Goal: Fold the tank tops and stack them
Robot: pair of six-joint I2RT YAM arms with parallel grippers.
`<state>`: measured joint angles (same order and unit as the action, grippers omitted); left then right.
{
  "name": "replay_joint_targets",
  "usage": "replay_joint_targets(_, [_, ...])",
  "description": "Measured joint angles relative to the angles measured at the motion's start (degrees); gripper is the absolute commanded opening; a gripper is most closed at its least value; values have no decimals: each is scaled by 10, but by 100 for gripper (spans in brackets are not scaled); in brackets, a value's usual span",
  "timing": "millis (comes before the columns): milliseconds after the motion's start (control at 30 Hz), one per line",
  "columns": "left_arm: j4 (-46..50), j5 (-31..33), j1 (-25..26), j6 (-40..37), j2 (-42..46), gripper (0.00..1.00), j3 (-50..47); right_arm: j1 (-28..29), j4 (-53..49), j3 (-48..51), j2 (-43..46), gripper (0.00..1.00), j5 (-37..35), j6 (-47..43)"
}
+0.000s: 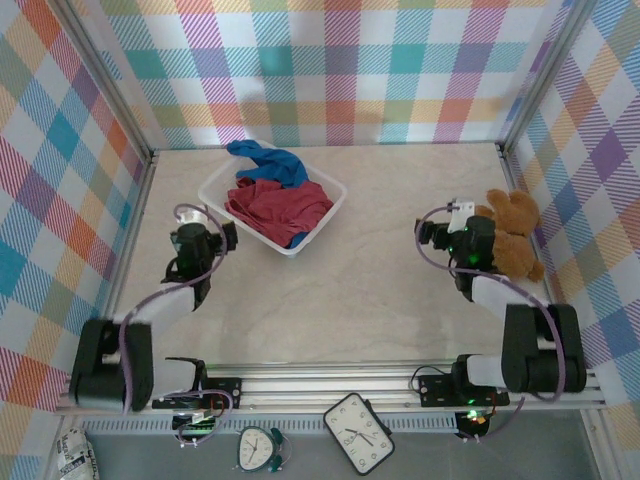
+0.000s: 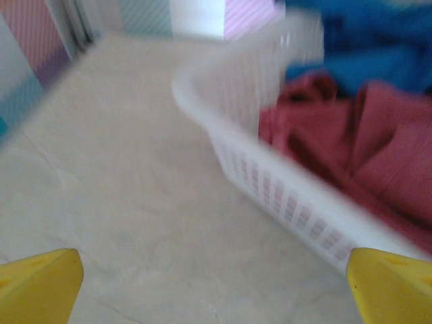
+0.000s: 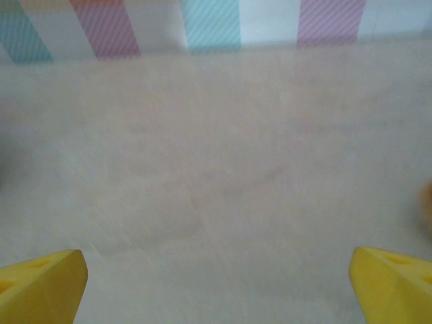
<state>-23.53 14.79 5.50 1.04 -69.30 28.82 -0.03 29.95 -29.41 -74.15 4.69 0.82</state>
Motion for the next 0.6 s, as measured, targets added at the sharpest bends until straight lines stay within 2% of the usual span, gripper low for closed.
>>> replay_joint_targets(167, [157,19,0,55,123,100,84,0,-75,-85,49,99,80,26])
replay_joint_targets(233, [208,16,0,93,135,95,110,5,-104,-119,47,99,127,42])
replay_joint_targets(333, [281,-8,0,166,118,84,143,24,-151,-177,28,99,193,61])
replay_joint_targets(400, [326,-29,3,223,83,83,167,53,-183,-225,0,99,224,65])
replay_joint_targets(600, [391,-58,23,348,0,77,210,146,-268,-355,-115,99,254,62])
